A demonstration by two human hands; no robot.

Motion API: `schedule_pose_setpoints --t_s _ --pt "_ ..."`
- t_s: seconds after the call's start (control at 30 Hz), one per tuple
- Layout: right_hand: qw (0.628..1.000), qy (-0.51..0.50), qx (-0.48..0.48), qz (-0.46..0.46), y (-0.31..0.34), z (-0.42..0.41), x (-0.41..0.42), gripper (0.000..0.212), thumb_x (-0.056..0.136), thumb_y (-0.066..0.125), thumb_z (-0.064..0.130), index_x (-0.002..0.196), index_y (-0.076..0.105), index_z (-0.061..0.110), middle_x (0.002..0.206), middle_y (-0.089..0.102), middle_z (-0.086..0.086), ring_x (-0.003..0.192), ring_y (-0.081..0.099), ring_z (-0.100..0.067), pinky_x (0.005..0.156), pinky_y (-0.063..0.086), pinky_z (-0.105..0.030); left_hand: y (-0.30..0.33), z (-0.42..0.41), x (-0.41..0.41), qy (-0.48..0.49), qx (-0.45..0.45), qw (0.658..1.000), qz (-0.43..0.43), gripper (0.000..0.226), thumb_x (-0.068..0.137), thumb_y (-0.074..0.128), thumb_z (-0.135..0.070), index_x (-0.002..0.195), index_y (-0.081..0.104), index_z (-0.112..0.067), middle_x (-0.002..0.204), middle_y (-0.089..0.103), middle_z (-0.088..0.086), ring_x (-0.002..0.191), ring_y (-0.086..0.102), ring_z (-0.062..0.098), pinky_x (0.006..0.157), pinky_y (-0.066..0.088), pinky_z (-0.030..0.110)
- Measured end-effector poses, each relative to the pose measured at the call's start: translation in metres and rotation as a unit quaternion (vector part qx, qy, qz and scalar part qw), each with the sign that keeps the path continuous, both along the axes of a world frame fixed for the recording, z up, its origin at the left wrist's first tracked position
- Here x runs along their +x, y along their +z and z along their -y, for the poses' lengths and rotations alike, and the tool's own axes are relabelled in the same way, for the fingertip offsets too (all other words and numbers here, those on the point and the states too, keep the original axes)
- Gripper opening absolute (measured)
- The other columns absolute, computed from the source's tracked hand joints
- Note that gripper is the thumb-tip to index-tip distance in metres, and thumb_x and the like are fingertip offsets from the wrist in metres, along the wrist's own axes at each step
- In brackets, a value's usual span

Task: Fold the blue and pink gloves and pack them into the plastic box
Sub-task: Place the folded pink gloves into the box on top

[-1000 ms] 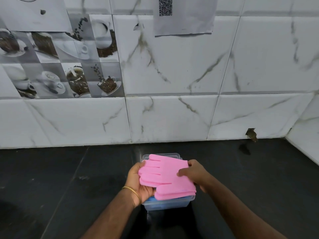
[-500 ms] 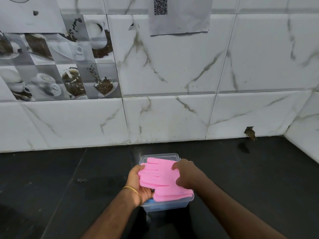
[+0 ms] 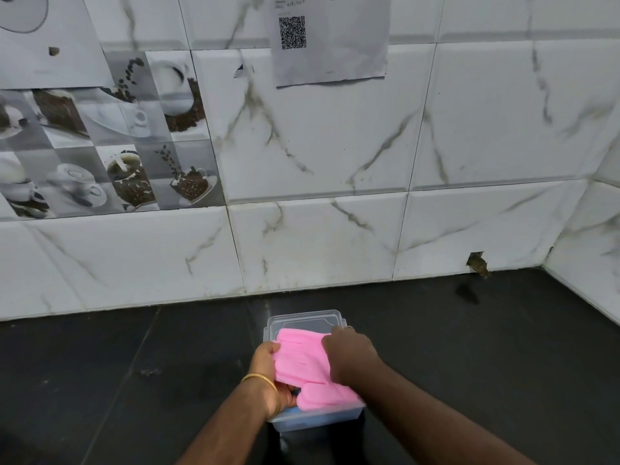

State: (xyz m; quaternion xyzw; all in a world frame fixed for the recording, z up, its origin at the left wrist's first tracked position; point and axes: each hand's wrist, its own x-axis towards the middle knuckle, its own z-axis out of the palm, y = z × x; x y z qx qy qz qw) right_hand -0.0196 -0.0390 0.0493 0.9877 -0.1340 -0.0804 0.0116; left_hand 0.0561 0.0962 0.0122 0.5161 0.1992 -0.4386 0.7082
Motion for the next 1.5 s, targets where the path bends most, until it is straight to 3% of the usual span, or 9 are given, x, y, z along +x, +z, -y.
schedule_pose_setpoints --t_s 0.13,0.23,0.3,0.37,0.4,0.47,0.73,1.0,1.5 --pt "1.000 0.006 0.008 0.028 -0.004 0.002 -0.002 0.036 0.088 0.058 0.008 0.123 0.058 0.012 0.123 0.054 -0.010 0.113 0.055 -0.030 0.090 0.049 -0.042 0.014 -0.017 0.003 -0.101 0.003 0.995 -0.002 0.047 0.081 0.054 -0.040 0.104 0.067 -0.002 0.089 0.073 0.024 0.078 0.069 0.039 0.074 0.058 0.046" --pt "0.999 0.012 0.019 0.035 -0.004 0.006 -0.006 0.034 0.088 0.057 0.005 0.121 0.059 0.014 0.122 0.054 -0.009 0.112 0.055 -0.029 0.088 0.049 -0.042 0.034 -0.041 0.009 -0.255 0.118 0.958 0.064 0.057 0.087 0.053 -0.053 0.105 0.066 0.000 0.092 0.074 0.022 0.080 0.073 0.036 0.074 0.060 0.042" --pt "0.999 0.016 0.028 0.034 -0.003 0.008 -0.006 0.035 0.088 0.056 0.003 0.121 0.059 0.015 0.123 0.053 -0.009 0.113 0.055 -0.029 0.089 0.049 -0.042 0.055 -0.052 0.010 -0.359 0.280 0.871 0.186 0.057 0.088 0.054 -0.058 0.091 0.066 -0.002 0.077 0.074 0.017 0.061 0.072 0.026 0.062 0.059 0.032" --pt "0.999 0.020 0.033 0.027 -0.001 0.008 -0.005 0.037 0.087 0.055 0.001 0.122 0.058 0.015 0.124 0.052 -0.009 0.114 0.054 -0.029 0.090 0.048 -0.042 0.071 -0.054 0.013 -0.395 0.443 0.704 0.391 0.041 0.085 0.061 -0.051 0.086 0.067 -0.011 0.079 0.073 0.009 0.063 0.069 0.020 0.060 0.055 0.027" --pt "0.999 0.021 0.035 0.024 0.000 0.008 -0.005 0.039 0.086 0.056 0.000 0.122 0.058 0.014 0.124 0.052 -0.009 0.114 0.054 -0.030 0.090 0.049 -0.043 0.078 -0.050 0.014 -0.385 0.488 0.608 0.494 0.031 0.083 0.063 -0.048 0.088 0.066 -0.018 0.086 0.072 0.004 0.074 0.068 0.018 0.067 0.054 0.027" --pt "0.999 0.021 0.036 0.020 0.000 0.008 -0.004 0.040 0.085 0.057 -0.002 0.122 0.058 0.014 0.124 0.052 -0.009 0.115 0.054 -0.031 0.088 0.049 -0.043 0.086 -0.037 0.011 -0.363 0.458 0.526 0.618 0.015 0.082 0.066 -0.041 0.089 0.060 -0.029 0.097 0.063 -0.002 0.088 0.060 0.015 0.079 0.049 0.026" --pt "0.999 0.036 0.021 -0.004 0.004 0.009 -0.003 0.038 0.086 0.059 -0.002 0.121 0.059 0.013 0.126 0.052 -0.011 0.117 0.053 -0.034 0.089 0.048 -0.043 0.051 0.011 0.005 -0.527 0.431 0.467 0.564 0.074 0.067 0.081 -0.039 0.131 0.049 -0.022 0.128 0.049 0.007 0.113 0.057 0.029 0.099 0.049 0.040" --pt "0.996 0.071 -0.040 -0.043 -0.007 0.006 0.002 0.032 0.094 0.049 0.000 0.123 0.061 0.009 0.127 0.056 -0.013 0.118 0.055 -0.035 0.091 0.048 -0.043 0.031 0.025 0.003 -0.573 0.465 0.414 0.533 0.075 0.066 0.084 -0.025 0.132 0.051 -0.015 0.130 0.053 0.013 0.115 0.058 0.033 0.098 0.050 0.043" --pt "0.994 0.094 -0.049 -0.040 -0.039 0.004 0.015 0.031 0.097 0.045 0.005 0.121 0.063 0.009 0.123 0.060 -0.015 0.115 0.058 -0.036 0.092 0.046 -0.046 -0.011 0.019 0.010 -0.564 0.435 0.421 0.561 0.065 0.078 0.072 -0.022 0.133 0.039 -0.010 0.130 0.046 0.019 0.116 0.056 0.039 0.097 0.048 0.046"
